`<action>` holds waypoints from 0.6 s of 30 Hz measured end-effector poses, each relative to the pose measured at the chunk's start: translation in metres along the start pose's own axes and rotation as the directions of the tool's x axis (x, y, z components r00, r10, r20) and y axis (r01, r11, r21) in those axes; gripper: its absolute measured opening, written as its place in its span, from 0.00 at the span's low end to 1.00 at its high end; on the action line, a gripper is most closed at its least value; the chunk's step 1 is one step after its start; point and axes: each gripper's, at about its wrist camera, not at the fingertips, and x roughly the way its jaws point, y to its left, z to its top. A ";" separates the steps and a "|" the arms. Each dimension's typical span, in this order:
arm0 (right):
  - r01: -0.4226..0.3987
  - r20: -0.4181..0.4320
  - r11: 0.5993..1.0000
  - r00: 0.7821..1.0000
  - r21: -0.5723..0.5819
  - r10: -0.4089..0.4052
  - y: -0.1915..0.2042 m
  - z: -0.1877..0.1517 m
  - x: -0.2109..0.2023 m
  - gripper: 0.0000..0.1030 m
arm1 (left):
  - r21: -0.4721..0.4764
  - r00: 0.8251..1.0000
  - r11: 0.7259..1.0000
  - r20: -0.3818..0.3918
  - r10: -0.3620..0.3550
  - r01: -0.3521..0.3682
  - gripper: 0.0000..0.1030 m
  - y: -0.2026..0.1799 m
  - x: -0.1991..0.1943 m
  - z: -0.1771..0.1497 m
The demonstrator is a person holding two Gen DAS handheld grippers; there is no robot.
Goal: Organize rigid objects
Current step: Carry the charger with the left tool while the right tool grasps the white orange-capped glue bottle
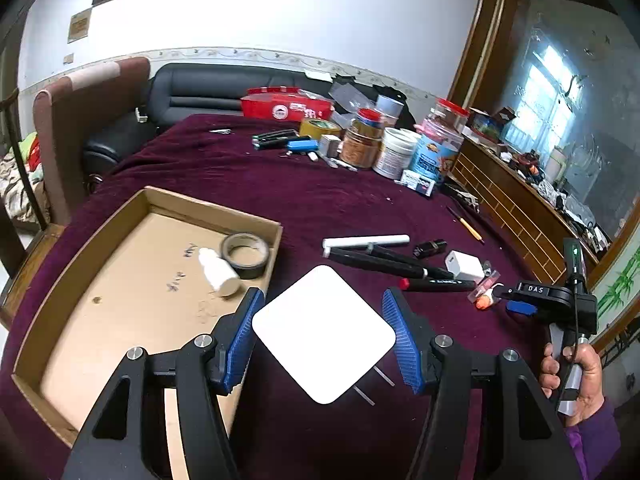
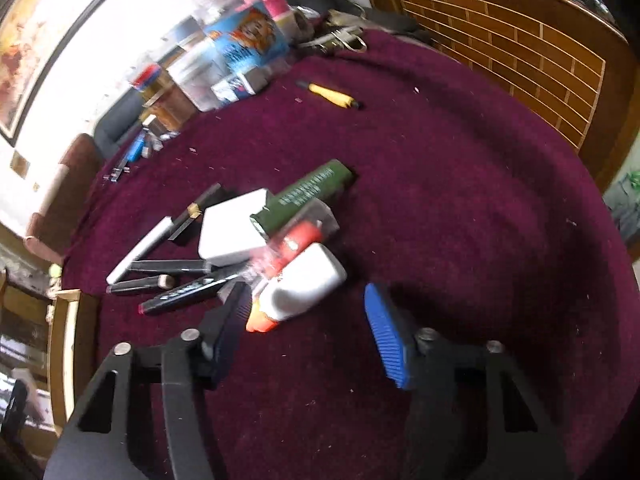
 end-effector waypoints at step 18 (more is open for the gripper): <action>0.140 0.028 0.990 0.990 -0.016 -0.139 0.033 -0.010 0.015 0.25 | -0.048 0.999 0.998 0.016 0.036 -0.035 0.54 0.034 -0.014 -0.008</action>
